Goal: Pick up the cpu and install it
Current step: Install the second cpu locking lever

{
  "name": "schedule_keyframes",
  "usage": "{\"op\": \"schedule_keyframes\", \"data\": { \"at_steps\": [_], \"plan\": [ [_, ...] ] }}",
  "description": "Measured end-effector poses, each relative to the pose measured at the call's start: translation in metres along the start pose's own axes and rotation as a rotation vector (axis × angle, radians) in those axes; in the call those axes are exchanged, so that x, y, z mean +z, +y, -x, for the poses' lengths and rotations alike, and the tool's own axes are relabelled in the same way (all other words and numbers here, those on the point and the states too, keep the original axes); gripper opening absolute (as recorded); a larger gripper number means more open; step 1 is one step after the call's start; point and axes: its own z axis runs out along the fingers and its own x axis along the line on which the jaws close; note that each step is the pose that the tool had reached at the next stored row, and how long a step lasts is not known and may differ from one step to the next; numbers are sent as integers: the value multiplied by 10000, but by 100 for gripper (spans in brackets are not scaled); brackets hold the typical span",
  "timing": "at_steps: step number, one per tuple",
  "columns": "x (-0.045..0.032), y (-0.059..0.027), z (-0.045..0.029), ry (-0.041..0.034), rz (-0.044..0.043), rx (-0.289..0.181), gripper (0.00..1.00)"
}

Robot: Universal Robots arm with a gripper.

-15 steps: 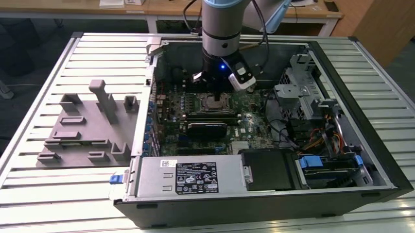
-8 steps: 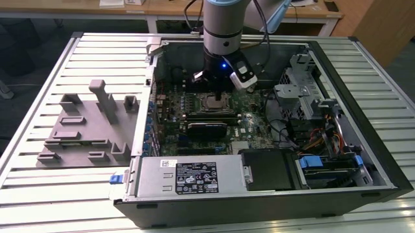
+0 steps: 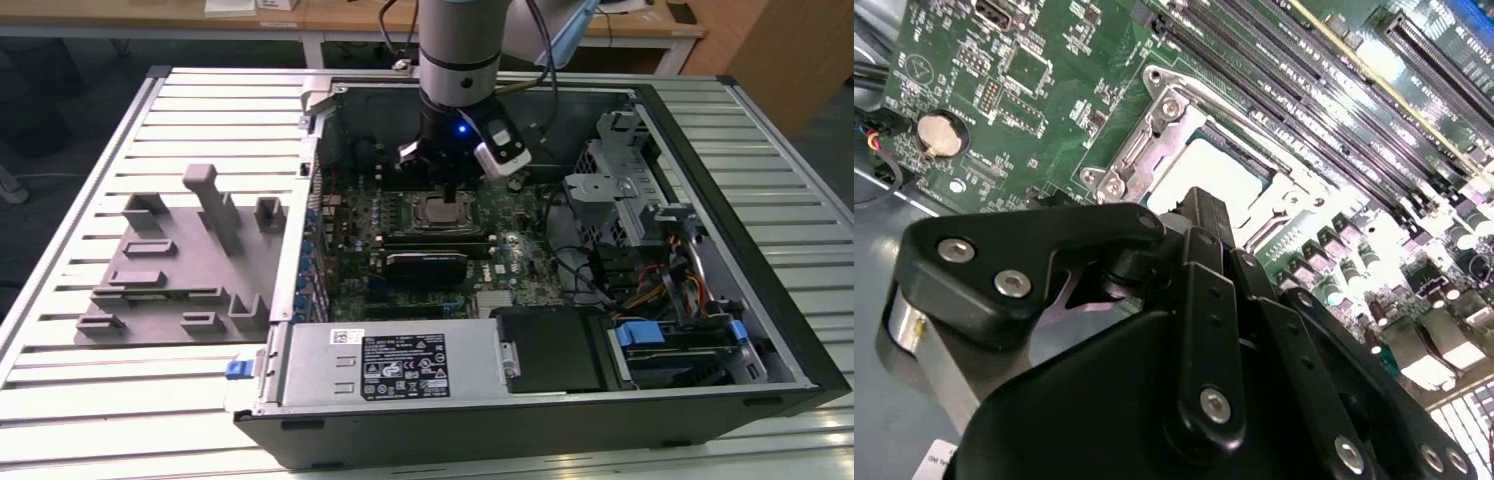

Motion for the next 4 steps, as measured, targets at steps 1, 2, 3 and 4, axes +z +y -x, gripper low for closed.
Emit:
{"op": "schedule_keyframes", "data": {
  "at_steps": [1,2,3,4],
  "plan": [
    [-4,0,0,1,-2,1,11],
    [-6,0,0,1,-2,0,11],
    [-6,0,0,1,-2,0,11],
    [-7,0,0,1,-2,0,11]
  ]
}}
